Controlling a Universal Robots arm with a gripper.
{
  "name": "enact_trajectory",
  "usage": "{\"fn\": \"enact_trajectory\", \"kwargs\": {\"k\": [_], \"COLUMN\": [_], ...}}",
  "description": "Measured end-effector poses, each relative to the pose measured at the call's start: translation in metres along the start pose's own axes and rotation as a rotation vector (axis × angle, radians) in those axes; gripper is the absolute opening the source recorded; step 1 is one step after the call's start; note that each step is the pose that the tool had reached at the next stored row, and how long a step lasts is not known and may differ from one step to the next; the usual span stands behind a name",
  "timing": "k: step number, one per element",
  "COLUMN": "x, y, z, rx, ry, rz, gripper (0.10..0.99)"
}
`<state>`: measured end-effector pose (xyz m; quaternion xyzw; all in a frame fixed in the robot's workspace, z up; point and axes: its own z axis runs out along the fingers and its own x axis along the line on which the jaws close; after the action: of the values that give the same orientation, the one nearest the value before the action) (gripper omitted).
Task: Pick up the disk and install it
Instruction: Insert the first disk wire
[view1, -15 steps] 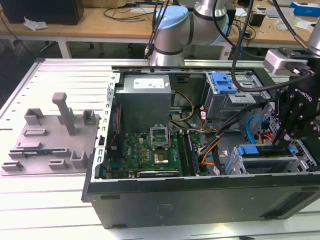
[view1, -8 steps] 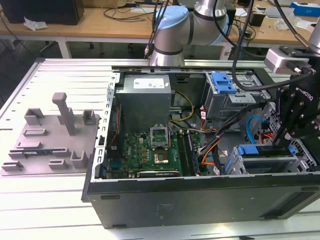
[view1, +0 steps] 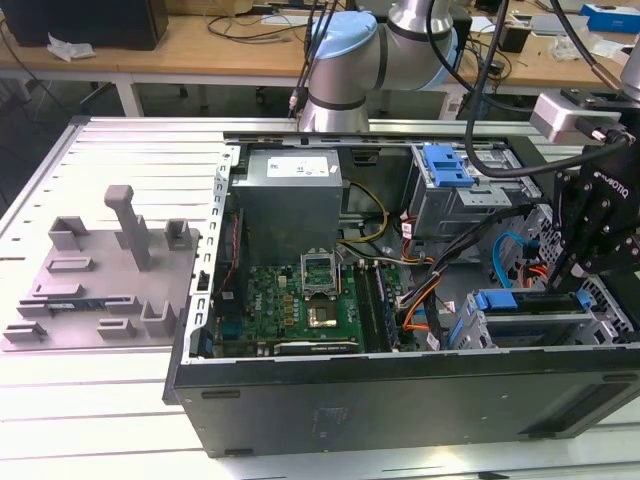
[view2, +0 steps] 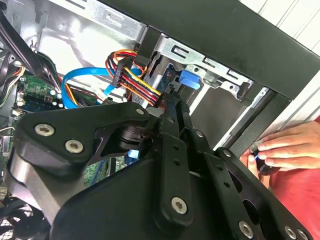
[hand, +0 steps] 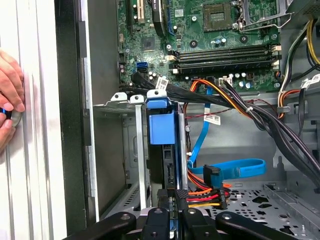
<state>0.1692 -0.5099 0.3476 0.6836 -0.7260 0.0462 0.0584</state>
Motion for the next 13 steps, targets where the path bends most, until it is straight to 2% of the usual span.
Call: {"fn": "enact_trajectory", "kwargs": {"k": [13], "x": [-0.0019], "y": [0.0001], "z": [-0.0003], "rx": [0.000], "ry": [0.0000], "rz": [0.000], "gripper": [0.165]}}
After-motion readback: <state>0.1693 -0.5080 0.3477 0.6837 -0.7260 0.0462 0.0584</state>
